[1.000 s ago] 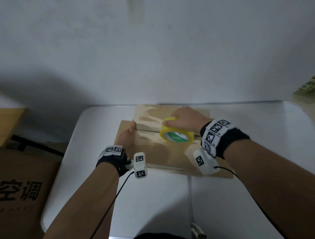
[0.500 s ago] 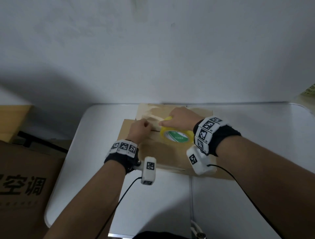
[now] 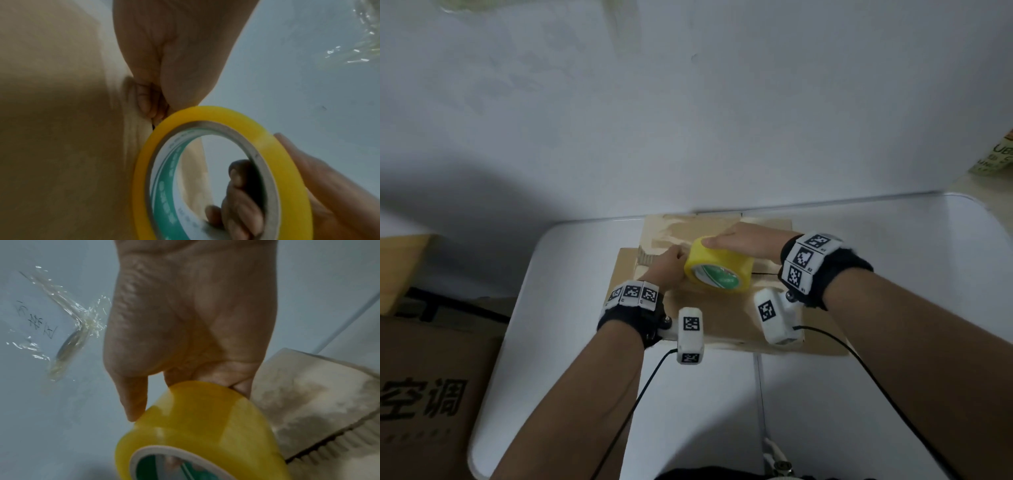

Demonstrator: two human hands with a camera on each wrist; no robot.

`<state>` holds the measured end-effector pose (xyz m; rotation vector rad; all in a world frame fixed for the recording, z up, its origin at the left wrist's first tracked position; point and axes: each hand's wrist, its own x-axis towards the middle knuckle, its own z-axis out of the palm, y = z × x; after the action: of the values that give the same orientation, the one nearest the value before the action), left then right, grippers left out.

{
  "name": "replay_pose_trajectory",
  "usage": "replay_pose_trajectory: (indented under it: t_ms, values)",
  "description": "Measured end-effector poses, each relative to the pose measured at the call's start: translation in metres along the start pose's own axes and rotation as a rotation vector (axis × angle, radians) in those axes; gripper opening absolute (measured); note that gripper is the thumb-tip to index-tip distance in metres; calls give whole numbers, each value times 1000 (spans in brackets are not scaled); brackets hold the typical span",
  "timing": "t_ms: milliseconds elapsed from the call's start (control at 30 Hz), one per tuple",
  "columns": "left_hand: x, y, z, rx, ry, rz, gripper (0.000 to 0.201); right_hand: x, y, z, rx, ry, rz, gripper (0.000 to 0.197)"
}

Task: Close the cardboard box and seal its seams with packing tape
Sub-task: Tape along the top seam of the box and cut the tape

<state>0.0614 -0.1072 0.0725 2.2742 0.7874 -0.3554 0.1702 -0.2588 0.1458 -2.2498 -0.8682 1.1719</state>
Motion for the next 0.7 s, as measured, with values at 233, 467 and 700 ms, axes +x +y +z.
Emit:
replay_pose_trajectory:
  t_ms: [233,467,700]
  values:
    - [-4,8,7,-44,54,-79,36,-33,22,-41,-492,51,79,61]
    - [-5,19,18,-72,119,-120,42,-56,69,-54,-271,124,176,65]
    - [-5,22,31,-33,258,-187,41,-69,74,-54,-244,102,73,57]
